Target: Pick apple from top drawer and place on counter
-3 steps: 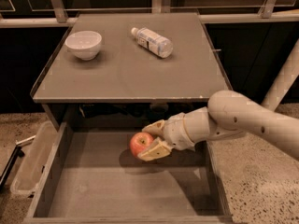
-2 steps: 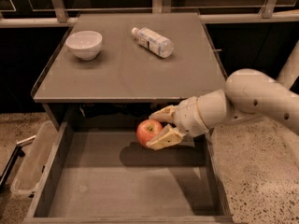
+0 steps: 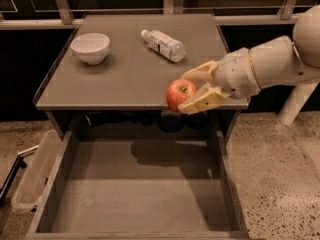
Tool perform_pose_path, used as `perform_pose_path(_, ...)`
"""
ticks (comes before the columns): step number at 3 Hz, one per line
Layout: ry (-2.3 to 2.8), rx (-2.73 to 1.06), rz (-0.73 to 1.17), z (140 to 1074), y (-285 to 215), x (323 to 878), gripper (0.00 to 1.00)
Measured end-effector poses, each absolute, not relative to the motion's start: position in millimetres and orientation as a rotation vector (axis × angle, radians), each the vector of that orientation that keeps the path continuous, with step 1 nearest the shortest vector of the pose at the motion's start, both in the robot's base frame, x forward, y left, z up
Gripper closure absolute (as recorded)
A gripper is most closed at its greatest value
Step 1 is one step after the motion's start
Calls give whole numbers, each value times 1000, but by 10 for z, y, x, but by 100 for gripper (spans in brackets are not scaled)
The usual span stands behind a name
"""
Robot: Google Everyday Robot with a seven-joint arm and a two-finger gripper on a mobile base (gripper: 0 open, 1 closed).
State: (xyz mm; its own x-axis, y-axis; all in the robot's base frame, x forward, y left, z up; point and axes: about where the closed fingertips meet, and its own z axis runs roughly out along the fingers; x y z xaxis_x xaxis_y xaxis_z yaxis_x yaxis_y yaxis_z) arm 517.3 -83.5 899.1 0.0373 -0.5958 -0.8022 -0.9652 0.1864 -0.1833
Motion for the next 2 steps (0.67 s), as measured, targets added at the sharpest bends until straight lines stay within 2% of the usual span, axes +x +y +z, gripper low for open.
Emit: perform_pose_path(2, 1704, -1318, 558, 9332, -877, 5977, 100)
